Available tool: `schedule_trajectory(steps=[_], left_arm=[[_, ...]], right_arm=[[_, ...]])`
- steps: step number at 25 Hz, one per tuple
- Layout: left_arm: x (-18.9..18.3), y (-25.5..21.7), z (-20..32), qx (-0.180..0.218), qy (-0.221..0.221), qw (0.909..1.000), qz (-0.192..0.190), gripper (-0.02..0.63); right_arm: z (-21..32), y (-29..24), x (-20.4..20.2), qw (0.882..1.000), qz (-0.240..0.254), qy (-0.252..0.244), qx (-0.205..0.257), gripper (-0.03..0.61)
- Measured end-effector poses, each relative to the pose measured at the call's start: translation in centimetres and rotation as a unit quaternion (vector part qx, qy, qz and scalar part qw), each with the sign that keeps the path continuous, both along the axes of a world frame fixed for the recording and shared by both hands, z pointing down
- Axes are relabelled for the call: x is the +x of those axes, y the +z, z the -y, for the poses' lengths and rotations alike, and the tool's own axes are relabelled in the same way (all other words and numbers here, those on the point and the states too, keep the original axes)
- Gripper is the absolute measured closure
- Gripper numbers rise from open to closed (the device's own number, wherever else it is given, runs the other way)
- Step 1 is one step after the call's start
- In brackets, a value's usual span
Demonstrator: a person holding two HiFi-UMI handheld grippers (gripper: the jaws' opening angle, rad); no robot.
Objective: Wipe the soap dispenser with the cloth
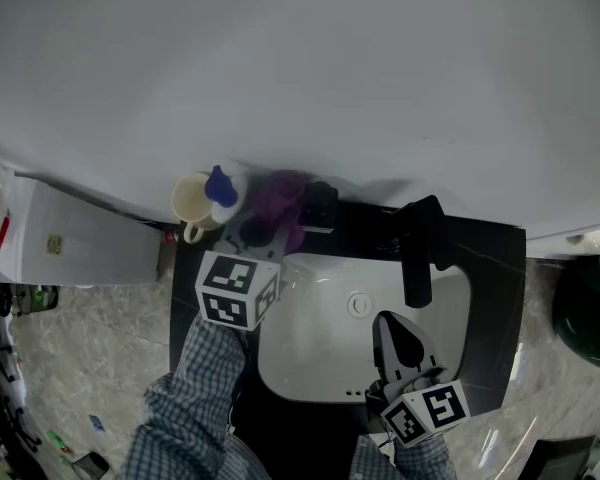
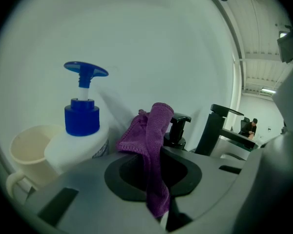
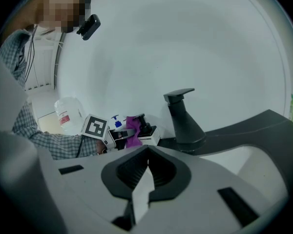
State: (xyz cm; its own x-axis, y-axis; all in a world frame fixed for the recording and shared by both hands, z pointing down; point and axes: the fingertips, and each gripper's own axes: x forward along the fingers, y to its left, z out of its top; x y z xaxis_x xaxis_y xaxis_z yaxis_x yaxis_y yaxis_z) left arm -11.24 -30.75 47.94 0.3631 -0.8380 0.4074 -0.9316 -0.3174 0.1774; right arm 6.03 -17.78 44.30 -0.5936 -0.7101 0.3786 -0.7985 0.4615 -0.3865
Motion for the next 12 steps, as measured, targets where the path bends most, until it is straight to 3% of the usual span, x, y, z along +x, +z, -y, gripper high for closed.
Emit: schedule_trajectory(steps=[12], left_arm=[[-0.6,2.7,-1.4,-0.031,-0.027,0.9991,-0.007,0.557]], right_arm=[[-0.7,0.2,0.0,1.0,0.004,-0.003,-0.005,0.56]])
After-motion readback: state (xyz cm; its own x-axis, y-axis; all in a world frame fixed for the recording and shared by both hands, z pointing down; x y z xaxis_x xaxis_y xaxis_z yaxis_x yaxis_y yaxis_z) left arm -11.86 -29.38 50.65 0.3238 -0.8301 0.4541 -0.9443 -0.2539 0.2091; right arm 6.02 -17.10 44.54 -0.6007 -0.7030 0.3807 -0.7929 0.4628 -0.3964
